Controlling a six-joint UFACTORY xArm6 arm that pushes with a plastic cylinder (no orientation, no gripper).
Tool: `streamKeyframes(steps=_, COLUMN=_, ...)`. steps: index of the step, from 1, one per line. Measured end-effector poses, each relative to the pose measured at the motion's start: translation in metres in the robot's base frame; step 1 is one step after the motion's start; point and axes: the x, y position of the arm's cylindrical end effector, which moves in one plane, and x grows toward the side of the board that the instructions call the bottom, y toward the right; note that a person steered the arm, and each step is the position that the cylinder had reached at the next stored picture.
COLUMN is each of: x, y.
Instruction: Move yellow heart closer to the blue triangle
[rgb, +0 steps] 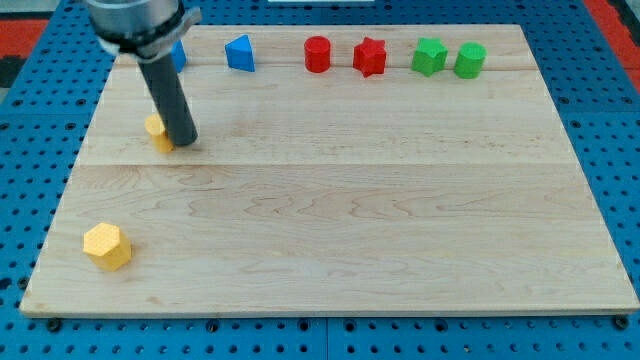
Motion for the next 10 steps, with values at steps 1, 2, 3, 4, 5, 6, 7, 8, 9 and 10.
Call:
streamKeyframes(steps=1, x=0.038, y=-0.005)
streamKeyframes(steps=2, x=0.042, y=-0.079)
streamKeyframes(steps=3, x=0.015, y=-0.054)
streamKeyframes(steps=4, x=0.017, y=-0.044)
streamKeyframes(steps=5, x=0.026, y=-0.024)
streamKeyframes(steps=6, x=0.034, y=-0.013)
streamKeyframes(steps=7, x=-0.008, y=-0.006)
streamKeyframes(steps=8, x=-0.009, y=0.014)
streamKeyframes(steps=9, x=0.009, y=0.015)
streamKeyframes(steps=10, x=-0.022, y=0.015)
